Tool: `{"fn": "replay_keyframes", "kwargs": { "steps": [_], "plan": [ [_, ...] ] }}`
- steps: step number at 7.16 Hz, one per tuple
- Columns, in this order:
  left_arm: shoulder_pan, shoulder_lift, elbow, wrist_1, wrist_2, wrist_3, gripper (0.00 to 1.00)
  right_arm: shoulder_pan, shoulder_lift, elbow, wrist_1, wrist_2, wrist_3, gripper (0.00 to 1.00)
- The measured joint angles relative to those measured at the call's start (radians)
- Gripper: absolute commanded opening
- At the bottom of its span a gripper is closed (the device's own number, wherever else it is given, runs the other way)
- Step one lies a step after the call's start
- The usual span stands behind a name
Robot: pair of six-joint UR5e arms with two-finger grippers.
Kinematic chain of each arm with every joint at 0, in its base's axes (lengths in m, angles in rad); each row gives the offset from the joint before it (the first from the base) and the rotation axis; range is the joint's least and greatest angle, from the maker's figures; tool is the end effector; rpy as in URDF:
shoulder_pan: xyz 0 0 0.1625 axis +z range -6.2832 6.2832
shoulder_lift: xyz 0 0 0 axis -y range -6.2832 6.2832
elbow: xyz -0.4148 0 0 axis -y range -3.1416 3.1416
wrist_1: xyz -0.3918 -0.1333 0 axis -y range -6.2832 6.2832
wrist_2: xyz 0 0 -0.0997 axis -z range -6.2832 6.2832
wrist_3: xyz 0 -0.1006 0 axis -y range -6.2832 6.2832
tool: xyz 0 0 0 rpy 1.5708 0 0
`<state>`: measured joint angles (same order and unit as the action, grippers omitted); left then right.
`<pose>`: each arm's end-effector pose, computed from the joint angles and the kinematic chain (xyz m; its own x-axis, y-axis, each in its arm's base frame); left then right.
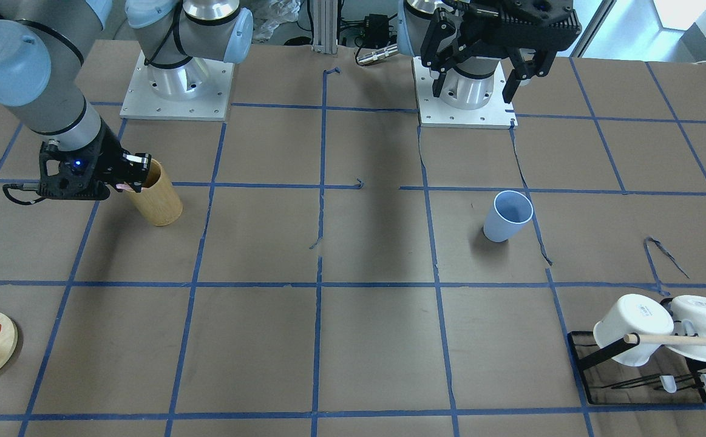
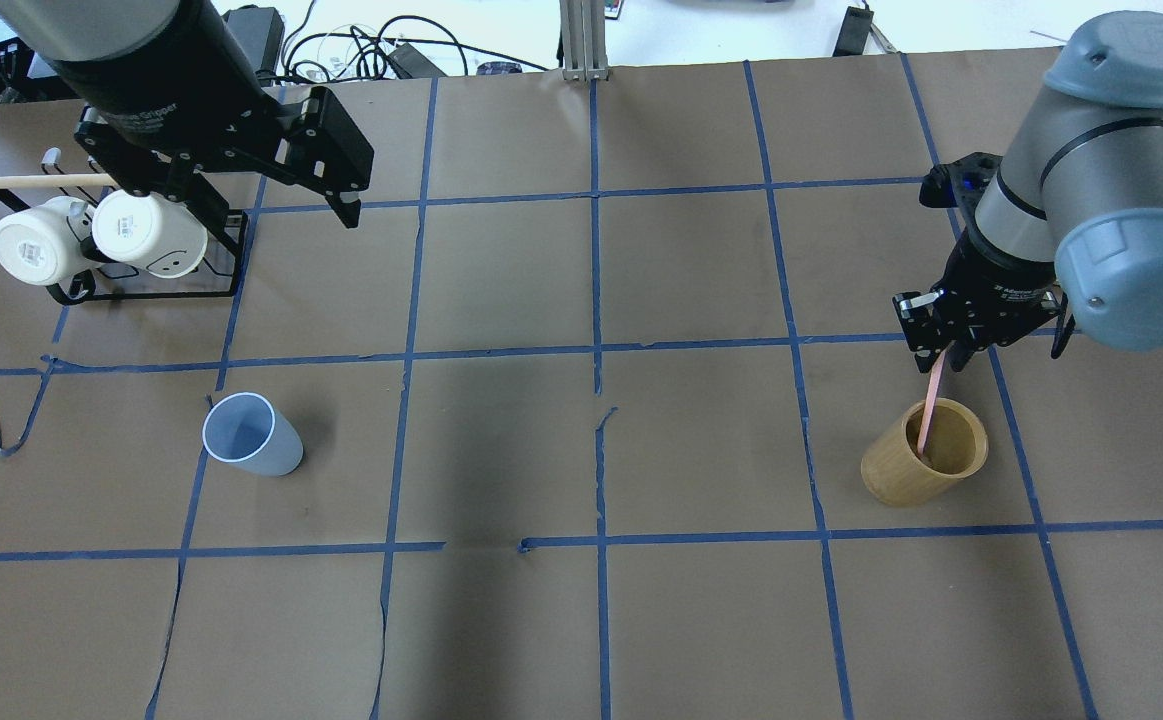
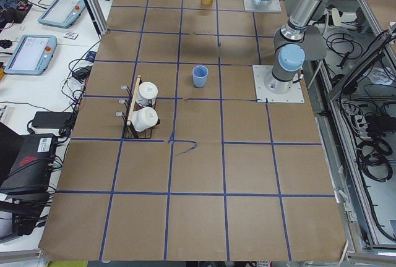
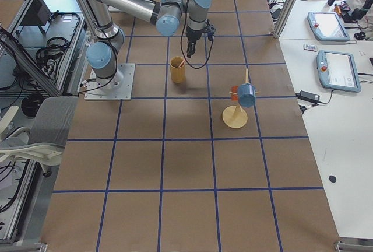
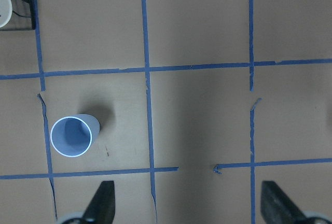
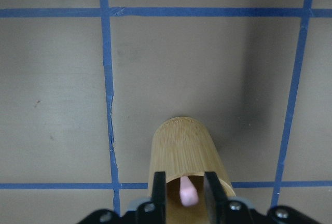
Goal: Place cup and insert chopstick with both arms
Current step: 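Close the right gripper on the pink chopstick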
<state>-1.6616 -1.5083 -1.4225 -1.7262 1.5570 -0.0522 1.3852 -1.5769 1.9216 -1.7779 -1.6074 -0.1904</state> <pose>-0.1761 -0.4482 0.5636 -0.9991 0.0394 0.0166 0.0385 0.9978 -0.0546 0.0441 -0.4674 0.3316 -0.9999 -0.0080 0.0096 -0.0066 0.9899 0.1415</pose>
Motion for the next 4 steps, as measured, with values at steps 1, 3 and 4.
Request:
{"fn": "replay_keyframes", "kwargs": {
  "steps": [1, 3, 4],
  "plan": [
    [0.003, 0.000, -0.009, 0.003, 0.008, 0.004, 1.00, 0.000, 0.000, 0.000, 0.000, 0.000, 0.000, 0.22],
    [0.004, 0.000, -0.019, 0.010, 0.019, 0.005, 1.00, 0.000, -0.001, -0.003, 0.000, 0.002, 0.000, 0.19],
    [0.004, 0.001, -0.020, 0.010, 0.022, 0.005, 1.00, 0.000, -0.001, -0.010, 0.001, 0.004, 0.000, 0.15]
  ]
}}
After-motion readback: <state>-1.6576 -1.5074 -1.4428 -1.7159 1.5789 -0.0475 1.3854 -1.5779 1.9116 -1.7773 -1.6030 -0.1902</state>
